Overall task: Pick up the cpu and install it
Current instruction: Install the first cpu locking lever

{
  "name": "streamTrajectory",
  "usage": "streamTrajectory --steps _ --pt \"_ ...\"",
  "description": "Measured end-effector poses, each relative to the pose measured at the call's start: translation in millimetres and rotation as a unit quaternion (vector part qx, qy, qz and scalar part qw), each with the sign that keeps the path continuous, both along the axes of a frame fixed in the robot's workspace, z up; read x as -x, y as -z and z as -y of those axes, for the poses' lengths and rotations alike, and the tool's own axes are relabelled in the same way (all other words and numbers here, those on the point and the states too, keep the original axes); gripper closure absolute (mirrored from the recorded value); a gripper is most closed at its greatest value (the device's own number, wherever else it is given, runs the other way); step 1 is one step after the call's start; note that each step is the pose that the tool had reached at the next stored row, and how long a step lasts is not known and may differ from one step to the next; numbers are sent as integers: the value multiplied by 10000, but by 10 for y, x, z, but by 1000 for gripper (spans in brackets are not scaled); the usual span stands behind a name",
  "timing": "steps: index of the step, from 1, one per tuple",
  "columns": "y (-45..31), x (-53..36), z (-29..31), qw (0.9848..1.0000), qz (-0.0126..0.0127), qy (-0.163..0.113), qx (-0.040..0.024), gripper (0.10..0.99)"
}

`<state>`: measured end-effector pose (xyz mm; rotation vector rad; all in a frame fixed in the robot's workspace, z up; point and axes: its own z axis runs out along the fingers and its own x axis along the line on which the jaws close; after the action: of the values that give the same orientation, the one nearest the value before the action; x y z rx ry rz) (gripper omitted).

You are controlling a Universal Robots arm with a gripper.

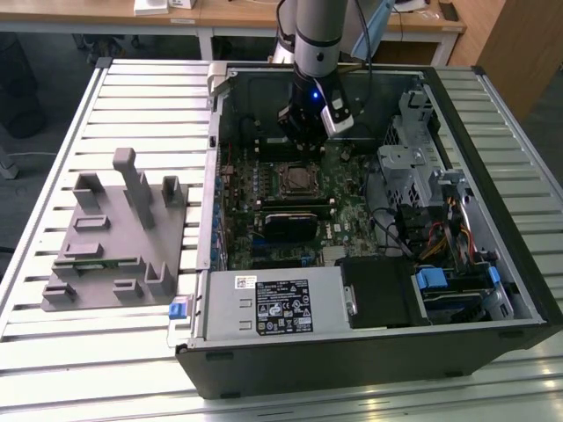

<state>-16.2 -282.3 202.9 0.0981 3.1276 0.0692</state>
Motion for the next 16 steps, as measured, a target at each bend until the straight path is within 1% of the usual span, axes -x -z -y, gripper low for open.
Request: streamTrajectory --steps 1,2,5,9,12,16 --pt "0 0 0 10000 0 0 4 980" --pt "0 0 0 10000 0 -1 22 980" --pt "8 0 0 9999 -1 0 102 980" --pt "29 -2 1 9999 -4 -1 162 980" --pt "43 -4 1 9998 -6 0 184 980" --pt "53 -8 1 9998 -18 -1 175 980"
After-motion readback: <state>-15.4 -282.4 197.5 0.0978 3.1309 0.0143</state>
